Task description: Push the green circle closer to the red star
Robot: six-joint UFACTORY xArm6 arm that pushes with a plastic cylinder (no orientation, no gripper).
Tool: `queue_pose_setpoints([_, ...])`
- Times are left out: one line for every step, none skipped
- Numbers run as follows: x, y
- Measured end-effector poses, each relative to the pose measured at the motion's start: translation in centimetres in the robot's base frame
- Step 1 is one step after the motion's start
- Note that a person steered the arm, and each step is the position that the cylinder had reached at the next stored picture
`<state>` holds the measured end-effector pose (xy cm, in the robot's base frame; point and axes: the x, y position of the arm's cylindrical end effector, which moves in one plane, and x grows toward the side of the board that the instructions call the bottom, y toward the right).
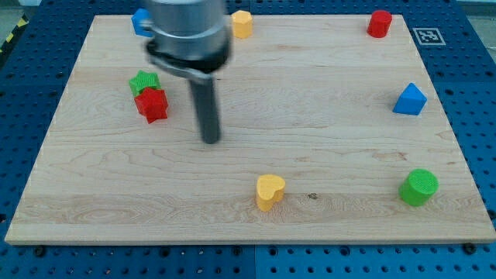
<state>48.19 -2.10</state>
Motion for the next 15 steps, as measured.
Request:
queue_pose_setpoints([0.0, 10.3])
queue_pose_setpoints([0.0, 21.7])
queue_pose_setpoints([4.7, 29.6])
queue_pose_setpoints([11.0, 31.4])
queue_pose_setpoints([11.2, 30.9])
queue_pose_setpoints([11.1, 28.3])
queue_pose_setpoints([10.6, 26.1])
queue_pose_setpoints([9.0, 24.8])
queue_pose_setpoints([7.5, 22.5])
queue_pose_setpoints([6.0, 19.4])
queue_pose_setpoints([3.2, 16.4])
queue_pose_setpoints([0.7, 12.4])
queue_pose_setpoints([-1.4, 8.5])
queue_pose_setpoints([-3.4, 4.0])
queue_pose_setpoints([-5.4, -0.5])
